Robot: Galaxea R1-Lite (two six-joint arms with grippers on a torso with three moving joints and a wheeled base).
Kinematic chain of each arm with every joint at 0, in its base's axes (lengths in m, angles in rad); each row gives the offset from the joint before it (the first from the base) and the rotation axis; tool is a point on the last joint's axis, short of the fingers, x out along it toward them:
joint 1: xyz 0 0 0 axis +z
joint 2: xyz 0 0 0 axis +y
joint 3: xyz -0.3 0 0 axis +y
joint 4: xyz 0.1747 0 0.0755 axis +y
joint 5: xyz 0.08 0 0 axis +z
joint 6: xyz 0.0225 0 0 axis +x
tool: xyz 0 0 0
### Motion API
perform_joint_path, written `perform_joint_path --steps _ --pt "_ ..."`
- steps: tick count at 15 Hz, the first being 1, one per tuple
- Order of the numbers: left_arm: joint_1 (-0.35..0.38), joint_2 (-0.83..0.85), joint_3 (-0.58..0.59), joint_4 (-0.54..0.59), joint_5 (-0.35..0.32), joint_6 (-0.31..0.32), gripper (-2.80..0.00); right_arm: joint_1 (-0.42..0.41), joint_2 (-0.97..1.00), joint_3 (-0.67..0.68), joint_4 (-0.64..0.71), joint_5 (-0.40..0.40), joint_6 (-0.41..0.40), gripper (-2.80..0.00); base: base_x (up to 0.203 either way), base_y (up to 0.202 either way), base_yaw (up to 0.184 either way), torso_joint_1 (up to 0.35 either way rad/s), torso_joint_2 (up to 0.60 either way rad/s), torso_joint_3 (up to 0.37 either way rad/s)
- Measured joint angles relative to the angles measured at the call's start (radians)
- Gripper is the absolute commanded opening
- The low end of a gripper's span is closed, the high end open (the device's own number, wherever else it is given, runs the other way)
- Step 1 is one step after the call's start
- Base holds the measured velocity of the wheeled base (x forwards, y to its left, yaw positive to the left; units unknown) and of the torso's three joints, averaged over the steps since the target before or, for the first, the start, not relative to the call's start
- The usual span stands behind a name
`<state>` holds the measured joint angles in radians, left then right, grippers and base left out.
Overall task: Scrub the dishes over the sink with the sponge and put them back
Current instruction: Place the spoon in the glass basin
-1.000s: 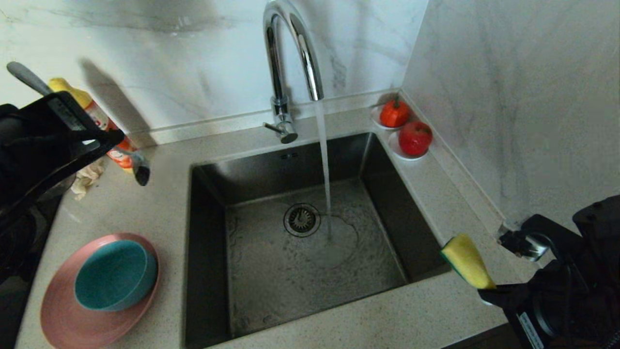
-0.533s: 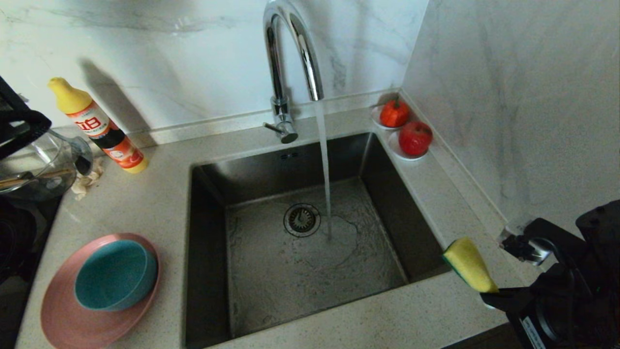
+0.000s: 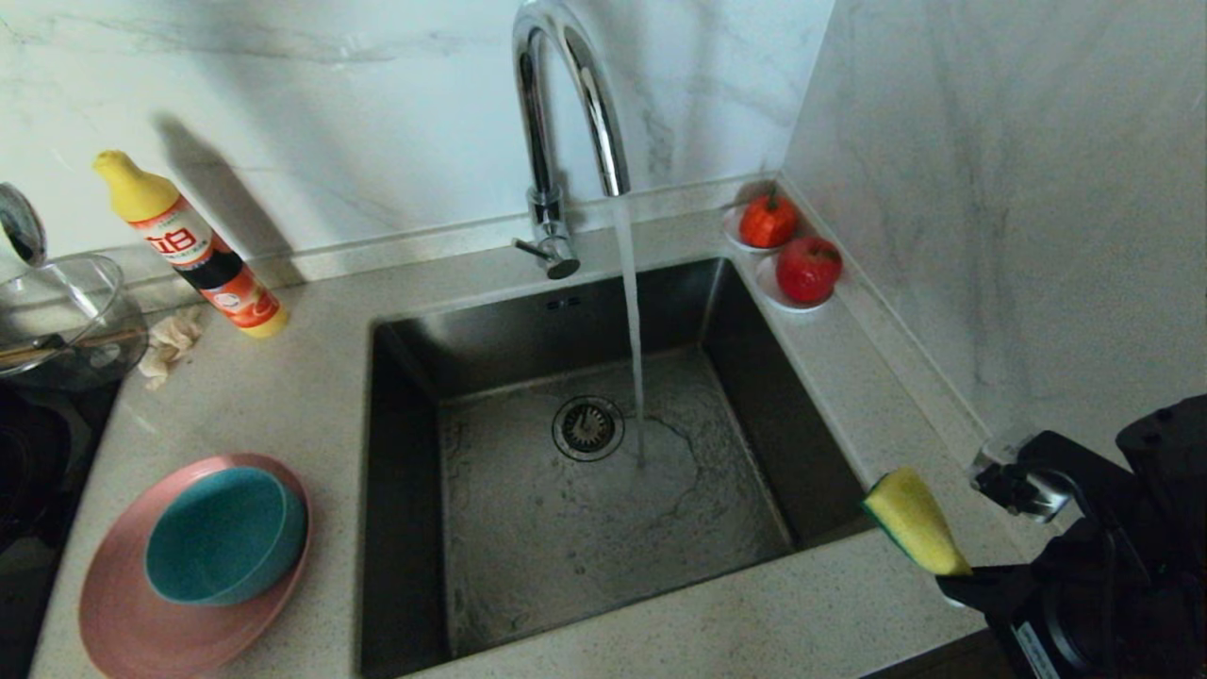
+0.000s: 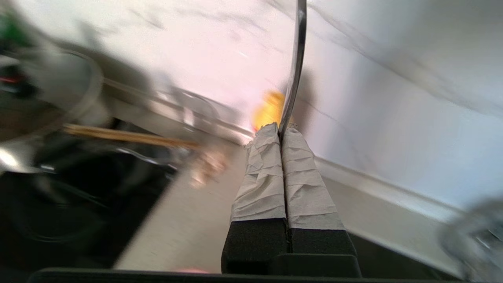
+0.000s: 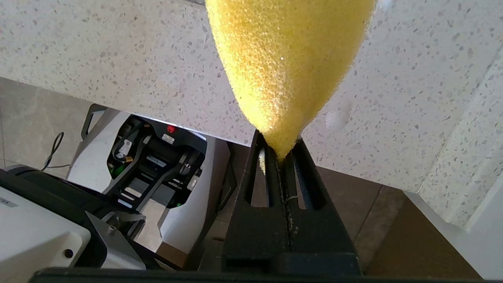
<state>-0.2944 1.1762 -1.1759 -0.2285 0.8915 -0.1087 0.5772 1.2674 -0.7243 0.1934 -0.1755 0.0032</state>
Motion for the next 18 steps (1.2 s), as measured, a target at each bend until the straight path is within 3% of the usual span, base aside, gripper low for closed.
perform_joint_path --steps 8,18 --pt "0.249 0.089 -0.046 -0.005 -0.003 0.041 -2.8 -0.013 0.013 -0.004 -0.001 0.006 -0.004 -2.8 0.0 0.0 0.0 0.0 0.0 0.0" --pt "0.456 0.234 -0.083 -0.012 -0.047 0.031 -2.8 -0.02 0.038 -0.011 -0.04 0.012 -0.007 -2.8 0.0 0.0 0.0 0.0 0.0 0.0"
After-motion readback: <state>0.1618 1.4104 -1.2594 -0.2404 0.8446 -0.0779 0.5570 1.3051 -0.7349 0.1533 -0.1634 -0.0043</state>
